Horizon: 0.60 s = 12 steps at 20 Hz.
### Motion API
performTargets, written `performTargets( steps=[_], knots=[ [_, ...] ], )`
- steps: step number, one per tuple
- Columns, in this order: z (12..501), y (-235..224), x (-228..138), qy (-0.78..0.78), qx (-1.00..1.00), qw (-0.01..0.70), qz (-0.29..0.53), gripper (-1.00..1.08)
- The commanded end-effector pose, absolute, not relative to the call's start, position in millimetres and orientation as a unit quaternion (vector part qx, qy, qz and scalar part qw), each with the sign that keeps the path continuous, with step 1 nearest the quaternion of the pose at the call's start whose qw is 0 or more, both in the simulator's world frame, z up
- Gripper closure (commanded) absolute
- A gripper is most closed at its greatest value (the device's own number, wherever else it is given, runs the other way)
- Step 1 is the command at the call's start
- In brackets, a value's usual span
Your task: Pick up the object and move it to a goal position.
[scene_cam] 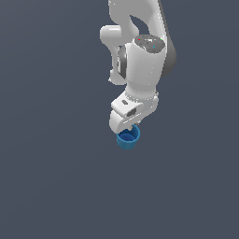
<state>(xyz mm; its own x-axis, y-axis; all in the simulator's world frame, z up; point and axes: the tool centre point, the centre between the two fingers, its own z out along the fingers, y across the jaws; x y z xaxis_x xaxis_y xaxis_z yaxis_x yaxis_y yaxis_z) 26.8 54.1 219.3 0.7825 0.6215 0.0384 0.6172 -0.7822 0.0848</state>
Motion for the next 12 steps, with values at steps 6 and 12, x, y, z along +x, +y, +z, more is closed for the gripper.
performTargets(
  steps=[6,12],
  knots=[
    [270,87,48,0.328,0.944,0.034,0.033,1.08],
    [290,100,58,0.328,0.944,0.034,0.033,1.08]
  ],
)
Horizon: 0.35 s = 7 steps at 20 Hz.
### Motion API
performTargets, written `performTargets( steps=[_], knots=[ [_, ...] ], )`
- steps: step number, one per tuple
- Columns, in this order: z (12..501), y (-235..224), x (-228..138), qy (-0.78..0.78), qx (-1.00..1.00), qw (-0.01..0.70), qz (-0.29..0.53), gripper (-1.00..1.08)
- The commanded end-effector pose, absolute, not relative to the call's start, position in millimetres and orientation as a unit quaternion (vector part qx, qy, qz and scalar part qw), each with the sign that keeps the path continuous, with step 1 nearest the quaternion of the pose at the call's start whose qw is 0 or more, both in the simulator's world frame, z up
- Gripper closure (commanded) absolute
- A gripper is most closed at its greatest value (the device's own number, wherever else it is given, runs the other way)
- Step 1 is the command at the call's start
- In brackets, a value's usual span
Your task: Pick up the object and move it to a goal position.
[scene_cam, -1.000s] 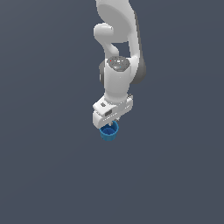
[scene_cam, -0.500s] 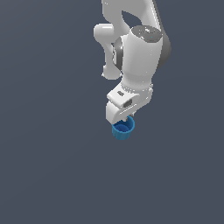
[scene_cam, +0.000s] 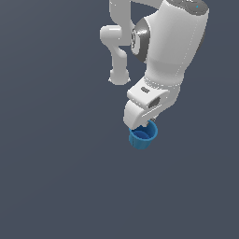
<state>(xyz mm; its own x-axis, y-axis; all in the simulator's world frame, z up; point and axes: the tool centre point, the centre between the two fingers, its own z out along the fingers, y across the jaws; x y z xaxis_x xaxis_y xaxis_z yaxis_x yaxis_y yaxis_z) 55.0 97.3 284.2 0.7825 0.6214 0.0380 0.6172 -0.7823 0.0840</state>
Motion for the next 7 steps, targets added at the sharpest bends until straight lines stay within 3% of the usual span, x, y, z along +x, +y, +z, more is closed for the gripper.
performTargets(
  steps=[1,7],
  knots=[
    [292.1,101.2,58.6,0.328,0.944,0.034,0.033,1.08],
    [297.2,104.8,61.5,0.328,0.944,0.034,0.033,1.08]
  ],
)
